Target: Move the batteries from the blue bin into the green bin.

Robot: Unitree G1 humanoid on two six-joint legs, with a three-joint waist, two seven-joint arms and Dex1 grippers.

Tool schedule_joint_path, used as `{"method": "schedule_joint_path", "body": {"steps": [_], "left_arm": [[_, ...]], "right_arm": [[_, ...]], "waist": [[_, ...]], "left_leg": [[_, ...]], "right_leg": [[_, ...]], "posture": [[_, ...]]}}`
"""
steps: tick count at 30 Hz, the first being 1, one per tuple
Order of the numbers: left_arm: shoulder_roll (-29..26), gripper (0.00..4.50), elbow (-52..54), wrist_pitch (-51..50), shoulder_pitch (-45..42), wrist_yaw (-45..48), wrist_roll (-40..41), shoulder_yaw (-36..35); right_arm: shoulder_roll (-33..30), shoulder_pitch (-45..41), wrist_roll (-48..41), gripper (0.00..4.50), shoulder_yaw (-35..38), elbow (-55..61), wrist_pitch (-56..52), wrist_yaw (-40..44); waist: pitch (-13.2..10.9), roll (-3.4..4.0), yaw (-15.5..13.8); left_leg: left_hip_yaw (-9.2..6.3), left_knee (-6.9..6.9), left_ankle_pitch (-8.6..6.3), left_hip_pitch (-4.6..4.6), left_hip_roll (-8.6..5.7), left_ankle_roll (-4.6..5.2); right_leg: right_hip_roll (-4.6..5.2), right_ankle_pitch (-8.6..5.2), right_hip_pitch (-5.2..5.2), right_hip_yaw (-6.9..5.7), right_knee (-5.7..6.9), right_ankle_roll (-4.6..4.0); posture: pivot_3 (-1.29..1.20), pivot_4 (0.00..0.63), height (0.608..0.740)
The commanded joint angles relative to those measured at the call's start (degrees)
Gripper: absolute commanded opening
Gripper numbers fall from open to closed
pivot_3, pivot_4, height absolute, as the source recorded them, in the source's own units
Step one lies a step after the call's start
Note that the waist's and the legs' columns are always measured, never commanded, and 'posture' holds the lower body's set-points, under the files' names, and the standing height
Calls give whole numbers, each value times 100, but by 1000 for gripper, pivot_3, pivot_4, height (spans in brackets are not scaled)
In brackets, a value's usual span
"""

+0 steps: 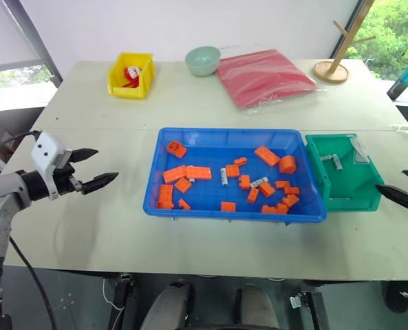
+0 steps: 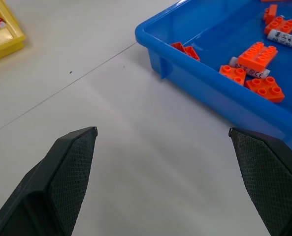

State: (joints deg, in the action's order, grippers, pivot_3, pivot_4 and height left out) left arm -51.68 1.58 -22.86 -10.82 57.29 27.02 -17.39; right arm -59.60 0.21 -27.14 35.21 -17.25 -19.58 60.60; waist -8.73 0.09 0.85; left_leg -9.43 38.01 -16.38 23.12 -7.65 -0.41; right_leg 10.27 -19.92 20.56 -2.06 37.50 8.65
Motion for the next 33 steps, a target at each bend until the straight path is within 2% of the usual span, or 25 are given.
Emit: {"method": "schedule_joint_path", "body": {"steps": [1, 24, 31, 33], "left_arm": [[-84, 4500, 273, -6, 43, 37, 127, -252], [10, 4500, 308, -154, -126, -107, 175, -146], [-20, 4500, 836, -636, -329, -40, 617, -145], [-121, 4500, 1097, -833, -376, 116, 823, -103]], "right_arm": [[-63, -127, 56, 4498, 70, -41, 113, -56], [-63, -409, 239, 4498, -79, -167, 225, -182], [-361, -1035, -414, 4498, -701, 1293, -697, 461], [-348, -1604, -600, 4498, -1255, 1887, -974, 517]], "waist": [[-1, -1, 4], [-2, 1, 6], [-10, 16, 40], [-11, 15, 42]], "left_leg": [[0, 0, 0, 0, 0, 0], [2, 1, 0, 0, 1, 0], [8, 3, 0, 5, 13, -1], [7, 5, 0, 5, 23, -1]], "right_leg": [[0, 0, 0, 0, 0, 0], [-1, 0, 0, 0, 0, 0], [-8, 1, 6, 0, 2, 1], [-19, 1, 6, 1, 2, 1]], "posture": [[0, 150, 717], [0, 150, 717], [0, 150, 717], [0, 150, 717]]}}
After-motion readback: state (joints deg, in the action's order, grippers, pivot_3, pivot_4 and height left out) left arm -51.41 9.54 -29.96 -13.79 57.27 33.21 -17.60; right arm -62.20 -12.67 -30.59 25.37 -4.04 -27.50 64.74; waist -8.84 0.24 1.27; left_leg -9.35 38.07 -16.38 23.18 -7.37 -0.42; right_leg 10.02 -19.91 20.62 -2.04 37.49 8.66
